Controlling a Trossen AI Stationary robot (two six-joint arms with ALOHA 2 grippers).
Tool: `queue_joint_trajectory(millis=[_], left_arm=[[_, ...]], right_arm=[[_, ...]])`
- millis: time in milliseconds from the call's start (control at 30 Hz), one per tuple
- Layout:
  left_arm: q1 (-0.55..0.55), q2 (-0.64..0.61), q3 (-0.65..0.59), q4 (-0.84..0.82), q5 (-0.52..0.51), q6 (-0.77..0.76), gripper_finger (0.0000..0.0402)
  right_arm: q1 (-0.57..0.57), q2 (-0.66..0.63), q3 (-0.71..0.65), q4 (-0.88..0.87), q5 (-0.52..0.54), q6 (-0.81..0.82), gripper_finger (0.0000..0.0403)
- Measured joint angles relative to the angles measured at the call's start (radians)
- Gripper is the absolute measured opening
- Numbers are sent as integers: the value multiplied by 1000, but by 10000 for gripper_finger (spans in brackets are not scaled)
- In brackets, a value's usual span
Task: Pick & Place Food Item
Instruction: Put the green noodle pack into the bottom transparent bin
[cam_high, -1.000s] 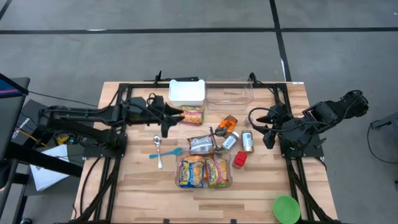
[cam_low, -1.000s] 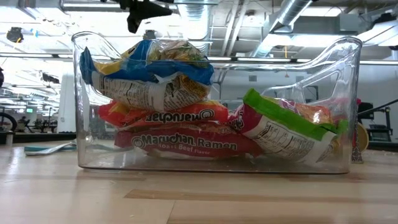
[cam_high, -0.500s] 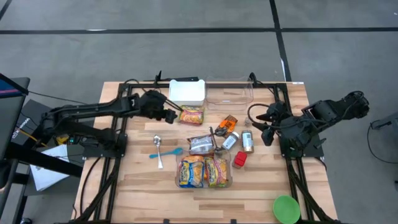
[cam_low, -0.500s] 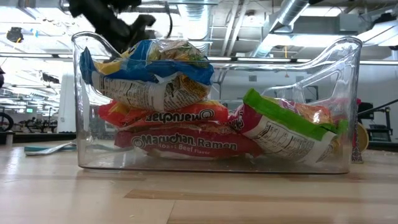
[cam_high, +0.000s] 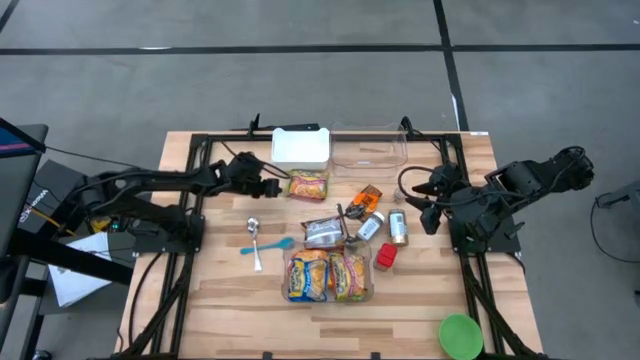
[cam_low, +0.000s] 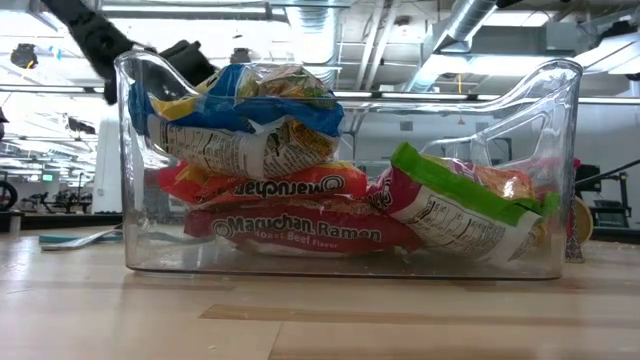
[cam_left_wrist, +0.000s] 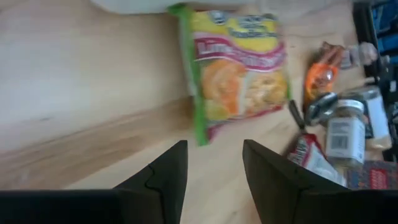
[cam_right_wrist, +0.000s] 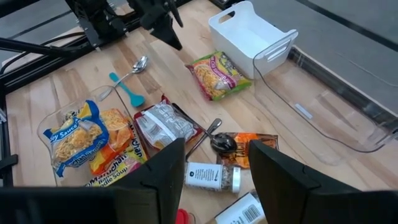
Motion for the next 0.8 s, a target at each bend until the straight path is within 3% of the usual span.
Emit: queue_joint_trajectory(millis=[167, 400, 800], left_arm=[[28, 44, -85, 178, 23, -46, 149], [25, 150, -94, 322, 41, -65, 147], [28, 284, -93, 436, 65, -83, 147]], right_arm=[[0, 0, 0, -5, -1, 8, 171], [0, 0, 0, -7, -2, 8, 171], [0, 0, 0, -8, -2, 27, 171]])
